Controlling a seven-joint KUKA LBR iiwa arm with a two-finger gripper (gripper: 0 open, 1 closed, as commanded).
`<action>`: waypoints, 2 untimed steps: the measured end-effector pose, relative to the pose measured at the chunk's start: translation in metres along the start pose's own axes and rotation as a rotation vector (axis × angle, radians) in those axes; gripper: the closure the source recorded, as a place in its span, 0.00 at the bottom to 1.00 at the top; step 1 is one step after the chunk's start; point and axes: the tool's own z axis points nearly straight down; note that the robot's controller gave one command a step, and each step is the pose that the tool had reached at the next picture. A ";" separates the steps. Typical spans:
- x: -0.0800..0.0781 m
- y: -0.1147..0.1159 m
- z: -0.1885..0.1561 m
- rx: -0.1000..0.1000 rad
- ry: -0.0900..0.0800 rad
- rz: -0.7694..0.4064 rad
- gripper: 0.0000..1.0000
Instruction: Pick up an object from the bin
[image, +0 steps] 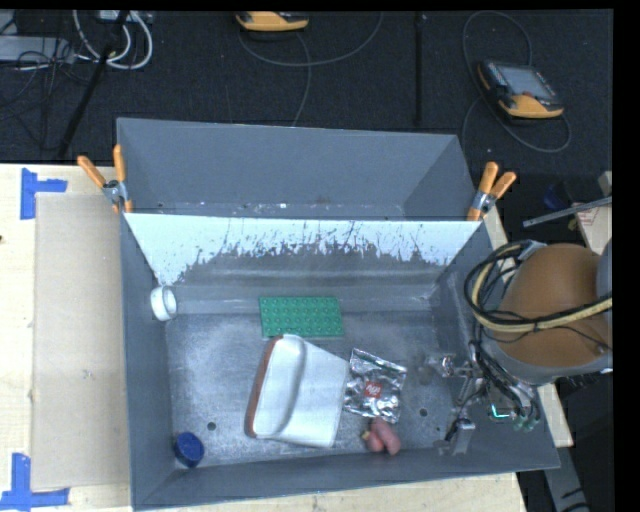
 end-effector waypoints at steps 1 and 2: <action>-0.022 0.102 0.057 0.000 -0.010 -0.135 0.00; -0.021 0.098 0.056 0.003 -0.008 -0.133 1.00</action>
Offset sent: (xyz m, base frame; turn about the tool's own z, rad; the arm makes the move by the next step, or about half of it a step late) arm 0.0210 0.0977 -0.0554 -0.1279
